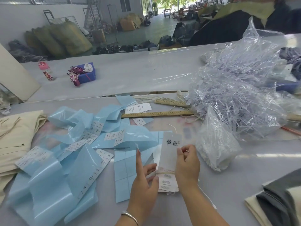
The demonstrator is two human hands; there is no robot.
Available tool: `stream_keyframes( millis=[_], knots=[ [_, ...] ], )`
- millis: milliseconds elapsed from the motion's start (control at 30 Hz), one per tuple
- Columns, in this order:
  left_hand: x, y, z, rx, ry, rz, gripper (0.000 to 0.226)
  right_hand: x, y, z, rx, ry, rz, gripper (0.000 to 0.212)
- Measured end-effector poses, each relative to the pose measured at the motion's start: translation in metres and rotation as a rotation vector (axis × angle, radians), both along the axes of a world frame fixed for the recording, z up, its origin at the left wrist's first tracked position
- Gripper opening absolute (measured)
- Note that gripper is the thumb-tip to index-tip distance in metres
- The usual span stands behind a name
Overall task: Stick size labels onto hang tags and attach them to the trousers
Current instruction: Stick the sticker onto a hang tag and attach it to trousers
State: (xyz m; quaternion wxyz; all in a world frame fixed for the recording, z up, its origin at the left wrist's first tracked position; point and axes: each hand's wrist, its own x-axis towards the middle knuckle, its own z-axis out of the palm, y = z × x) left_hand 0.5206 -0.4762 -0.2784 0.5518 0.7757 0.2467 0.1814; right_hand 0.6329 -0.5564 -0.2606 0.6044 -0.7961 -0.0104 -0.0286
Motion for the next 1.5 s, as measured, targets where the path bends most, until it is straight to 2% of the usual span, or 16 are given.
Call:
stream_keyframes(
  millis=[200, 300, 467, 567, 667, 833, 1000, 1133, 1300, 1367, 1500],
  knots=[
    [-0.013, -0.003, 0.032, 0.176, -0.144, 0.108, 0.096, -0.018, -0.008, 0.024, 0.076, -0.254, -0.087, 0.01],
    [-0.019, -0.002, 0.059, 0.233, -0.267, 0.128, 0.096, -0.026, -0.016, 0.043, 0.121, -0.319, -0.024, 0.01],
    [-0.028, -0.008, 0.104, 0.229, -0.3, -0.077, 0.102, -0.057, -0.027, 0.067, 0.185, -0.038, 0.285, 0.027],
    [-0.044, -0.01, 0.115, 0.153, -0.244, -0.197, 0.108, -0.086, -0.034, 0.08, 0.391, 0.213, 0.4, 0.032],
    [-0.071, -0.011, 0.118, 0.053, -0.212, -0.207, 0.115, -0.116, -0.044, 0.091, 0.516, 0.346, 0.474, 0.036],
    [-0.122, -0.013, 0.123, -0.13, -0.213, -0.188, 0.121, -0.176, -0.055, 0.106, 0.478, 0.285, 0.561, 0.028],
    [-0.173, -0.01, 0.137, -0.279, -0.281, -0.223, 0.111, -0.232, -0.059, 0.123, 0.497, 0.211, 0.559, 0.029],
    [-0.209, -0.001, 0.15, -0.31, -0.333, -0.25, 0.105, -0.27, -0.057, 0.133, 0.471, 0.163, 0.561, 0.026],
    [-0.245, 0.009, 0.157, -0.258, -0.355, -0.256, 0.095, -0.314, -0.051, 0.137, 0.423, 0.074, 0.584, 0.047],
    [-0.257, 0.012, 0.158, -0.285, -0.364, -0.272, 0.092, -0.328, -0.049, 0.137, 0.391, 0.01, 0.591, 0.045],
    [-0.278, 0.015, 0.158, -0.392, -0.378, -0.276, 0.084, -0.341, -0.049, 0.13, 0.239, -0.021, 0.535, 0.061]
  ],
)
